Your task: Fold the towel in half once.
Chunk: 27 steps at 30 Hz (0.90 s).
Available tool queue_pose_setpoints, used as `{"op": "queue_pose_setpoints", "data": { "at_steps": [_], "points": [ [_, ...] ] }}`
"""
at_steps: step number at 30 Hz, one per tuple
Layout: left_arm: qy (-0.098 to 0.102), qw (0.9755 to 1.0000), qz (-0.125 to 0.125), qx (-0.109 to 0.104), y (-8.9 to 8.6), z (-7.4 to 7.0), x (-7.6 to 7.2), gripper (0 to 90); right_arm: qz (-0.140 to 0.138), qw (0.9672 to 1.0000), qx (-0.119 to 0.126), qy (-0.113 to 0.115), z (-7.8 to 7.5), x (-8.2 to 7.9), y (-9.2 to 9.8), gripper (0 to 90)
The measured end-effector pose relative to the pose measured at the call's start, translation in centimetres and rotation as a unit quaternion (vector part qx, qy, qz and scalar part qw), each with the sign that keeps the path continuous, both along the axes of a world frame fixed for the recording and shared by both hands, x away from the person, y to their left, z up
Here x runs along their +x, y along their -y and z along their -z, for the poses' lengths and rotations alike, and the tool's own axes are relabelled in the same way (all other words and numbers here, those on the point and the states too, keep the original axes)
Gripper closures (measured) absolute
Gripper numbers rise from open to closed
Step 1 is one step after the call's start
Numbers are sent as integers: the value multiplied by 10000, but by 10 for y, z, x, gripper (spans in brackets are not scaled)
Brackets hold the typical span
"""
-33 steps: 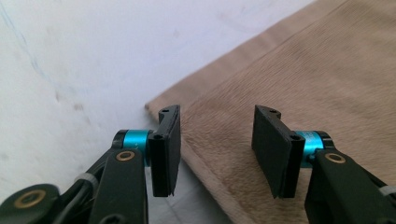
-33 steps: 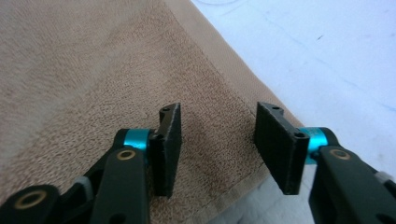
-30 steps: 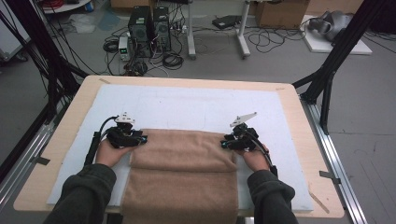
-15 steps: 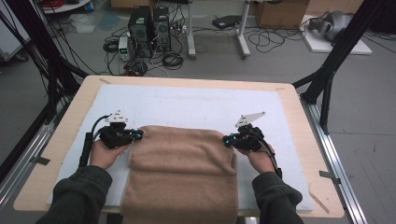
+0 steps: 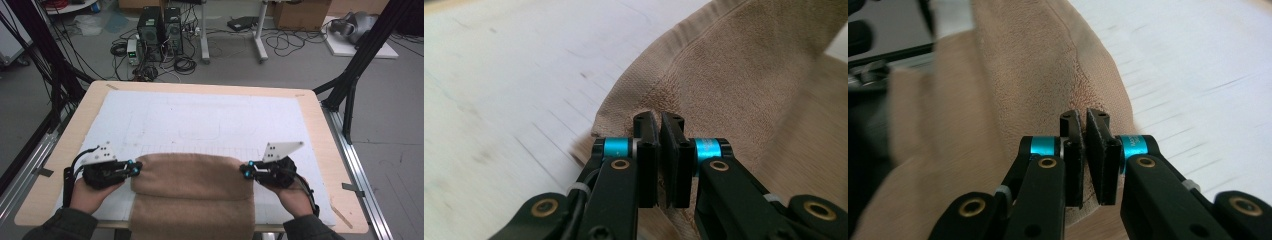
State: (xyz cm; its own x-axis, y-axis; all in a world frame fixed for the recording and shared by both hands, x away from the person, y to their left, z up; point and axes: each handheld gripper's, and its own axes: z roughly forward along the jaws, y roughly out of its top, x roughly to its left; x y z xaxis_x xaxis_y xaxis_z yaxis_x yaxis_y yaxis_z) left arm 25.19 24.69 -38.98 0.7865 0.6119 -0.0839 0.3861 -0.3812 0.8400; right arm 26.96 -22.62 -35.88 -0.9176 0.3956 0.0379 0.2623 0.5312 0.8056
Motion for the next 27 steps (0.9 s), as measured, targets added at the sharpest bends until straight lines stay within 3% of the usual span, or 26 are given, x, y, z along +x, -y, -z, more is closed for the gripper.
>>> {"op": "queue_pose_setpoints", "data": {
  "at_steps": [5, 7, 9, 12, 14, 17, 22, 27],
  "points": [
    [-55, 9997, 145, -173, -3, 11, -37, 795, -414, 9981, 64, -455, 21, -37, -3, 810],
    [-65, 9997, 191, -161, -3, 10, -41, 735, -384, 9982, 53, -459, 23, -42, -2, 758],
    [-66, 9997, 166, -150, -4, 5, -37, 662, -293, 9986, 213, -390, 19, -40, 2, 706],
    [42, 9998, 138, -120, -2, -4, -25, 618, -105, 9993, 211, -276, 16, -28, 7, 658],
    [120, 9999, 80, 3, -1, -6, -13, 606, 81, 9998, 57, -164, 17, -17, 8, 630],
    [130, 9999, -34, 30, 3, -5, 7, 564, 316, 9993, -32, -184, 24, 1, 10, 595],
    [54, 9992, -315, 234, 6, 13, 38, 524, 552, 9983, -90, -176, 37, 26, 10, 525],
    [-187, 9989, -373, 225, 12, 32, 63, 496, 705, 9969, -187, -304, 57, 45, 10, 475]
  ]
}}
